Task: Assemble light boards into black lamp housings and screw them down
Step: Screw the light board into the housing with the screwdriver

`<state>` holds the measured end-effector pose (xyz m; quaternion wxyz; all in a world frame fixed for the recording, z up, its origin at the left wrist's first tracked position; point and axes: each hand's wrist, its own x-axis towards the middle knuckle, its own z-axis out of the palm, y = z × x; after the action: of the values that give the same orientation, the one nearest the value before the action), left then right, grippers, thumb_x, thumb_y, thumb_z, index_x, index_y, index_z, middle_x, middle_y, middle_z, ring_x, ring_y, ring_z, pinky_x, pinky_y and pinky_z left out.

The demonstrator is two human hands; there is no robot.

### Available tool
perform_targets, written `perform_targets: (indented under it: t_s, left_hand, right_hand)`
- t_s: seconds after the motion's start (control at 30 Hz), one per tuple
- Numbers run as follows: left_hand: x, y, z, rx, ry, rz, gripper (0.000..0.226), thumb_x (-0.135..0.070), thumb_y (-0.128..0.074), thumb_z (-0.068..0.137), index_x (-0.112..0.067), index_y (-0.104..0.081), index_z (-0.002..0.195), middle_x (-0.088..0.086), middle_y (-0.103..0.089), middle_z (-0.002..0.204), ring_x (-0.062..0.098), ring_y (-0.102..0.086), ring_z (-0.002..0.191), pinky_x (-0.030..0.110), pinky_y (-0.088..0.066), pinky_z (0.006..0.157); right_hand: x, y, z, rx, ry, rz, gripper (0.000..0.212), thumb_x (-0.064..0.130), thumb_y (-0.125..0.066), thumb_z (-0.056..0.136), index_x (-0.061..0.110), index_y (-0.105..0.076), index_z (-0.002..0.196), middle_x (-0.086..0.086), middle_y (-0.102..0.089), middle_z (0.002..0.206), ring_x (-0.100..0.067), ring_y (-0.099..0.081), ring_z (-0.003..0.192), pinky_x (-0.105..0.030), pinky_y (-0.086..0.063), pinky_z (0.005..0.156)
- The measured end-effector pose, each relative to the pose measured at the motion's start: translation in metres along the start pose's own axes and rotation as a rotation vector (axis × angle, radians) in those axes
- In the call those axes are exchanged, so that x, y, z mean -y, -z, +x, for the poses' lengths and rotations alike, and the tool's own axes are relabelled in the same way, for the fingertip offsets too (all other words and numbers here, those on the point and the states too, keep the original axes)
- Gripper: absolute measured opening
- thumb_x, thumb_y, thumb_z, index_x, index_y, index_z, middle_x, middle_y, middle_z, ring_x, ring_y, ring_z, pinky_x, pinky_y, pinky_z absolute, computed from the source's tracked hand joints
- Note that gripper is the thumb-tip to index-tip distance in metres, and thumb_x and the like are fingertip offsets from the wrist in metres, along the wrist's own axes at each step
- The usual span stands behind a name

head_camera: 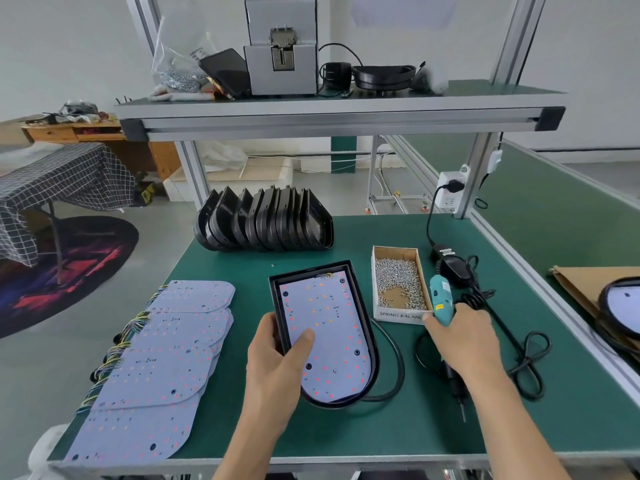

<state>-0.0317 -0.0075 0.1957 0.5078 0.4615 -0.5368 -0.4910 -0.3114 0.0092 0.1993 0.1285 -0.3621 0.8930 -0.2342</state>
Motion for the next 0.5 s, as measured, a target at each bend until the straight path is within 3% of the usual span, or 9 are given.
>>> perform_targets:
  t_s: [0.07, 0.13, 0.17, 0.2, 0.27, 0.3, 0.37, 0.43, 0.5]
  left_hand:
    - [-0.007, 0.0, -0.001, 0.01, -0.05, -0.022, 0.027, -0.044, -0.072, 0.079, -0.036, -0.069, 0.104, -0.003, -0.078, 0.105, 0.021, -0.075, 0.096, 0.041, -0.059, 0.083]
    - [-0.014, 0.0, -0.001, 0.015, -0.093, -0.03, 0.028, -0.043, -0.072, 0.08, -0.035, -0.068, 0.107, -0.003, -0.078, 0.107, 0.021, -0.075, 0.097, 0.041, -0.059, 0.084]
    - [-0.017, 0.0, 0.0, 0.017, -0.108, -0.032, 0.028, -0.043, -0.072, 0.081, -0.035, -0.068, 0.107, -0.003, -0.078, 0.107, 0.021, -0.075, 0.098, 0.041, -0.058, 0.084]
    - [-0.02, -0.001, 0.0, 0.02, -0.12, -0.034, 0.028, -0.043, -0.073, 0.082, -0.035, -0.068, 0.108, -0.003, -0.078, 0.108, 0.021, -0.075, 0.098, 0.042, -0.058, 0.084]
    - [-0.023, 0.0, 0.002, 0.016, -0.134, -0.032, 0.028, -0.043, -0.073, 0.082, -0.035, -0.068, 0.108, -0.003, -0.078, 0.108, 0.021, -0.075, 0.098, 0.043, -0.059, 0.084]
    - [-0.023, 0.001, 0.002, 0.007, -0.137, -0.033, 0.028, -0.043, -0.073, 0.081, -0.036, -0.068, 0.107, -0.004, -0.078, 0.107, 0.022, -0.075, 0.097, 0.045, -0.059, 0.084]
    - [-0.021, 0.005, 0.001, -0.016, -0.125, -0.044, 0.028, -0.044, -0.074, 0.079, -0.037, -0.069, 0.106, -0.004, -0.079, 0.106, 0.023, -0.076, 0.097, 0.049, -0.06, 0.085]
    - [-0.017, 0.011, -0.001, -0.036, -0.105, -0.06, 0.029, -0.046, -0.075, 0.077, -0.038, -0.069, 0.104, -0.003, -0.079, 0.106, 0.023, -0.076, 0.096, 0.053, -0.06, 0.086]
    - [-0.012, 0.018, -0.004, -0.04, -0.089, -0.065, 0.033, -0.046, -0.075, 0.077, -0.037, -0.069, 0.107, -0.001, -0.078, 0.108, 0.024, -0.076, 0.098, 0.055, -0.06, 0.089]
  right_hand:
    - [0.001, 0.007, -0.01, -0.11, 0.043, -0.048, 0.061, 0.048, -0.066, 0.096, 0.003, -0.056, 0.136, -0.025, -0.052, 0.127, -0.043, -0.048, 0.118, -0.048, -0.044, 0.095]
    - [0.011, 0.014, -0.033, -0.234, 0.193, 0.098, 0.059, 0.05, -0.065, 0.096, 0.01, -0.06, 0.138, -0.018, -0.056, 0.13, -0.037, -0.048, 0.123, -0.047, -0.044, 0.101]
    - [0.02, 0.018, -0.047, -0.188, 0.285, 0.247, 0.051, 0.055, -0.062, 0.096, 0.019, -0.066, 0.132, -0.007, -0.063, 0.125, -0.027, -0.055, 0.121, -0.04, -0.048, 0.101]
    - [0.031, 0.021, -0.062, -0.043, 0.321, 0.413, 0.044, 0.063, -0.057, 0.097, 0.029, -0.072, 0.12, 0.007, -0.069, 0.116, -0.014, -0.062, 0.112, -0.031, -0.05, 0.097]
    - [0.047, 0.012, -0.082, 0.283, 0.296, 0.598, 0.061, 0.074, -0.041, 0.098, 0.022, -0.072, 0.097, 0.014, -0.073, 0.092, -0.003, -0.064, 0.087, -0.027, -0.05, 0.085]
    - [0.052, 0.005, -0.085, 0.372, 0.285, 0.544, 0.063, 0.07, -0.037, 0.1, 0.015, -0.067, 0.092, 0.008, -0.071, 0.087, -0.008, -0.06, 0.081, -0.033, -0.05, 0.081]
    - [0.052, -0.013, -0.085, 0.342, 0.283, 0.194, 0.043, 0.048, -0.041, 0.104, 0.014, -0.068, 0.109, -0.009, -0.069, 0.109, -0.021, -0.062, 0.097, -0.04, -0.05, 0.092]
    - [0.047, -0.028, -0.087, 0.186, 0.278, -0.081, 0.04, 0.04, -0.051, 0.105, 0.015, -0.06, 0.135, -0.011, -0.057, 0.126, -0.031, -0.056, 0.118, -0.038, -0.044, 0.102]
    - [0.044, -0.036, -0.093, -0.029, 0.311, -0.082, 0.043, 0.042, -0.062, 0.1, 0.013, -0.062, 0.131, -0.011, -0.053, 0.12, -0.033, -0.052, 0.113, -0.04, -0.044, 0.1]
